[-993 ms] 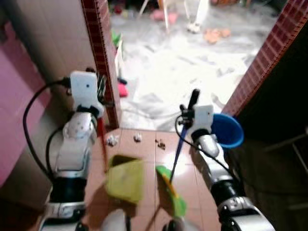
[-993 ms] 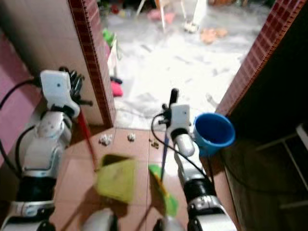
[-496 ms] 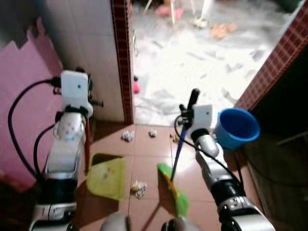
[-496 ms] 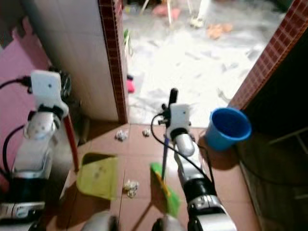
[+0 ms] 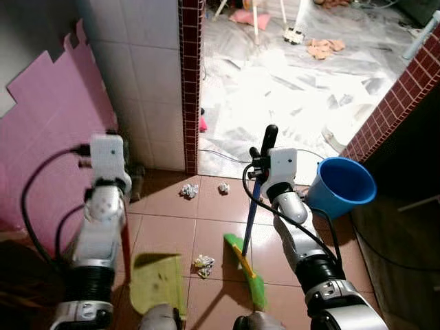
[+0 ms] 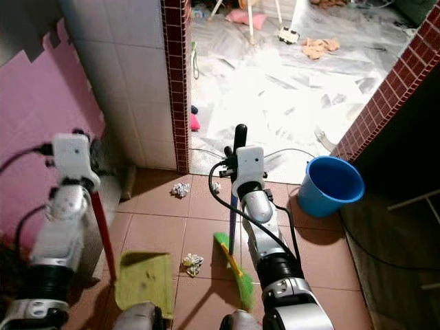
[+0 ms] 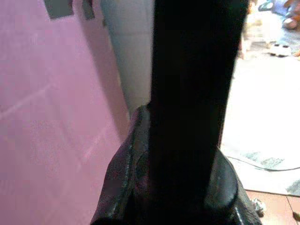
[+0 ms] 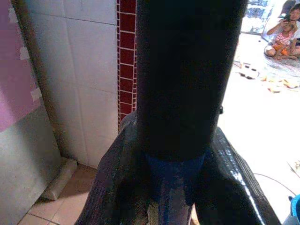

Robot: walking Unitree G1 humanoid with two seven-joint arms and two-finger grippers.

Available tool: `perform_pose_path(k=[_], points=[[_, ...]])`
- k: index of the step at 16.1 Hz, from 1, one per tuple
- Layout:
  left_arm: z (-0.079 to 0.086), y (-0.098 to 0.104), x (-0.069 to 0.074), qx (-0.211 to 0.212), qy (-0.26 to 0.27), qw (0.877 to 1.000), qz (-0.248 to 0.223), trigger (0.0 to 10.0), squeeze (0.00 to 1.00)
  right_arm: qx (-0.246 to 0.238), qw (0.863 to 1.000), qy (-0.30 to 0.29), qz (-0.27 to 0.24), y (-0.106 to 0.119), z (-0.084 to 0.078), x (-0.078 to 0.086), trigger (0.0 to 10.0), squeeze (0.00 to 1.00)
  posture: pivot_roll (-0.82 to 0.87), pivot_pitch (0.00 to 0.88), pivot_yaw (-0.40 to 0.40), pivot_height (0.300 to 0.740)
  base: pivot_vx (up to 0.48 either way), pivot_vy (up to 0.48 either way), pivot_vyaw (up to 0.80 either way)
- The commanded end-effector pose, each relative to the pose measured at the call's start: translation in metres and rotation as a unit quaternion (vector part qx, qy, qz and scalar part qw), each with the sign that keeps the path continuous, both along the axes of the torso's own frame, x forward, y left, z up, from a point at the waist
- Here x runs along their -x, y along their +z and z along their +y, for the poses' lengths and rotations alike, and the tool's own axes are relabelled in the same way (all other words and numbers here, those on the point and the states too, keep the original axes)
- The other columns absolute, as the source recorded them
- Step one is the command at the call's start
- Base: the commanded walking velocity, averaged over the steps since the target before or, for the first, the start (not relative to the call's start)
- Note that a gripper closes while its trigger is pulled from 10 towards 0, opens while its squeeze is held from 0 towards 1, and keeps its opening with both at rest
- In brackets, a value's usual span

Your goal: Sweep floor

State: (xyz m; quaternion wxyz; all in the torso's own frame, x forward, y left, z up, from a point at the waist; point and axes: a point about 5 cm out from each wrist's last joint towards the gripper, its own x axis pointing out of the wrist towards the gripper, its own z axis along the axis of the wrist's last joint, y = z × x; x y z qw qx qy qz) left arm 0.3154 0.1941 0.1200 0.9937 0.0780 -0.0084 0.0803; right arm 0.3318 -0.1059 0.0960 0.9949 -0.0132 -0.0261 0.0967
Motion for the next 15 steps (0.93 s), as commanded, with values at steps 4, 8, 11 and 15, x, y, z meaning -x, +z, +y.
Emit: perform_pose_path(k=[4, 8, 11, 15], points=[[0.001, -0.002, -0.006, 0.016, 0.066, 0.997, -0.047, 10.0, 0.0, -0.015, 1.0, -0.018, -0.004, 0.006, -0.002, -0.005, 10.0, 0.0, 0.05, 0.068, -0.054, 0.74, 0.0, 0.0, 0.0], [-0.017, -0.015, -0.012, 0.05, 0.068, 0.996, -0.042, 10.0, 0.0, -0.045, 0.999, -0.021, 0.015, 0.006, 0.0, -0.009, 10.0, 0.0, 0.04, 0.072, -0.058, 0.74, 0.0, 0.0, 0.0], [-0.038, -0.025, -0.013, 0.072, 0.044, 0.996, -0.037, 10.0, 0.0, -0.095, 0.995, -0.013, 0.03, 0.008, 0.001, -0.011, 10.0, 0.0, 0.03, 0.072, -0.053, 0.74, 0.0, 0.0, 0.0], [-0.048, -0.03, -0.012, 0.086, 0.028, 0.995, -0.034, 10.0, 0.0, -0.234, 0.967, 0.056, 0.086, 0.012, 0.014, -0.013, 10.0, 0.0, 0.03, 0.072, -0.053, 0.74, 0.0, 0.0, 0.0]])
